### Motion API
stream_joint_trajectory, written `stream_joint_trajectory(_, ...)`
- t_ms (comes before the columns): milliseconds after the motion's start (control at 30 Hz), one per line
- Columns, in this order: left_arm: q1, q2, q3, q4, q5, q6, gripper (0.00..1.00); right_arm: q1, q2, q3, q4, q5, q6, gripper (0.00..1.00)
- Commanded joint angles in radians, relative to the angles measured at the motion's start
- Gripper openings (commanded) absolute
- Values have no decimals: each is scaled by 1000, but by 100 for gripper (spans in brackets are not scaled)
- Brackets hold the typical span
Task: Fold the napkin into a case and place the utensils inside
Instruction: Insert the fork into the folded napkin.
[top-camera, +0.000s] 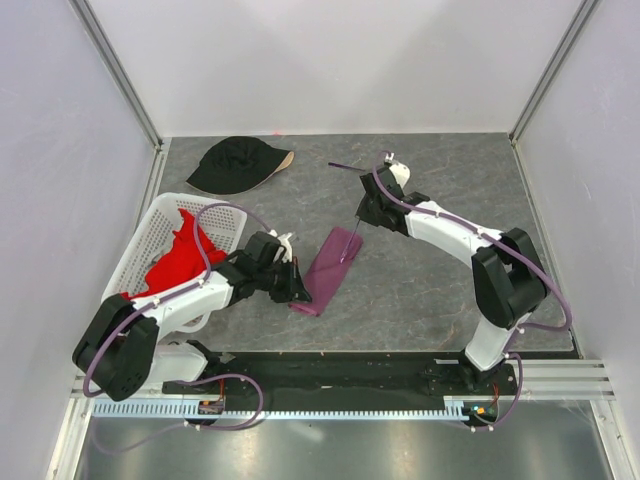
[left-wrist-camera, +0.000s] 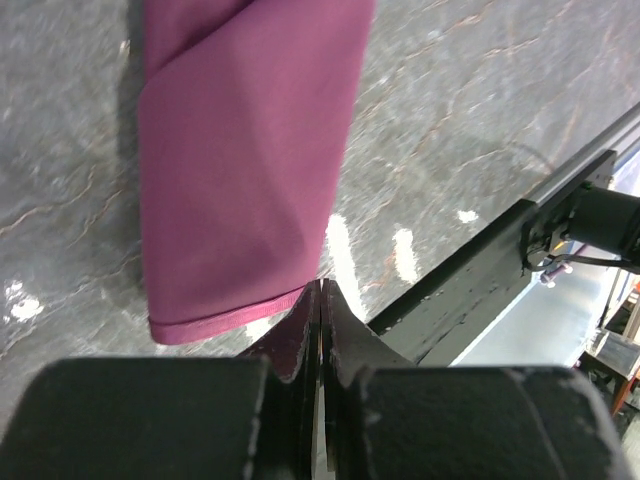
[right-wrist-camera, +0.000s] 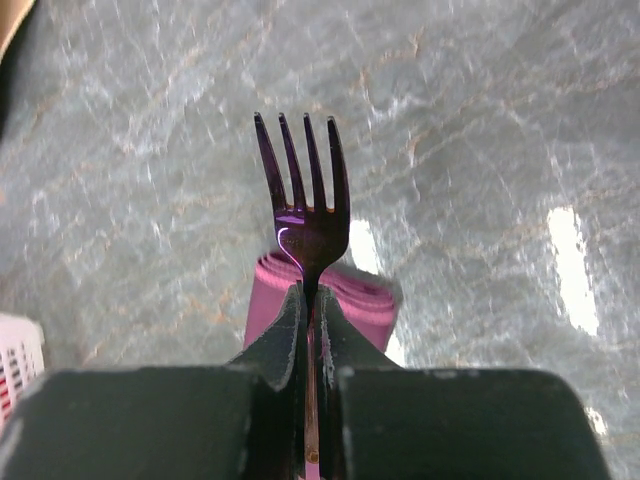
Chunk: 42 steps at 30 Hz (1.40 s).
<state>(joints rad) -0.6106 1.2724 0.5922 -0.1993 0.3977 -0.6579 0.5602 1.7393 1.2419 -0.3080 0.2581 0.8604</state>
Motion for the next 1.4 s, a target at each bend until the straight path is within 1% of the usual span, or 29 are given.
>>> stream_joint_trajectory(0, -9, -25, -22, 75, -5, -31, 4, 6, 37, 79, -5, 79, -3, 0)
stream_joint_trajectory(267, -34, -28, -92, 107, -5, -60, 3, 30, 97, 113, -13, 101, -12, 0)
stream_joint_trajectory(467, -41, -30, -127, 139, -10, -71, 3, 55, 94, 96, -20, 106, 5, 0)
stream_joint_trajectory(800, -60, 7, -169, 196, -25, -103, 2, 106, 82, 67, -88, 78, 110, 0)
stream_joint_trajectory(833, -63, 10, -172, 222, -25, -105, 2, 107, 80, 57, -95, 75, 120, 0)
stream_joint_trajectory(1367, -78, 64, -177, 267, -31, -103, 2, 127, 75, -28, -108, -36, 242, 0)
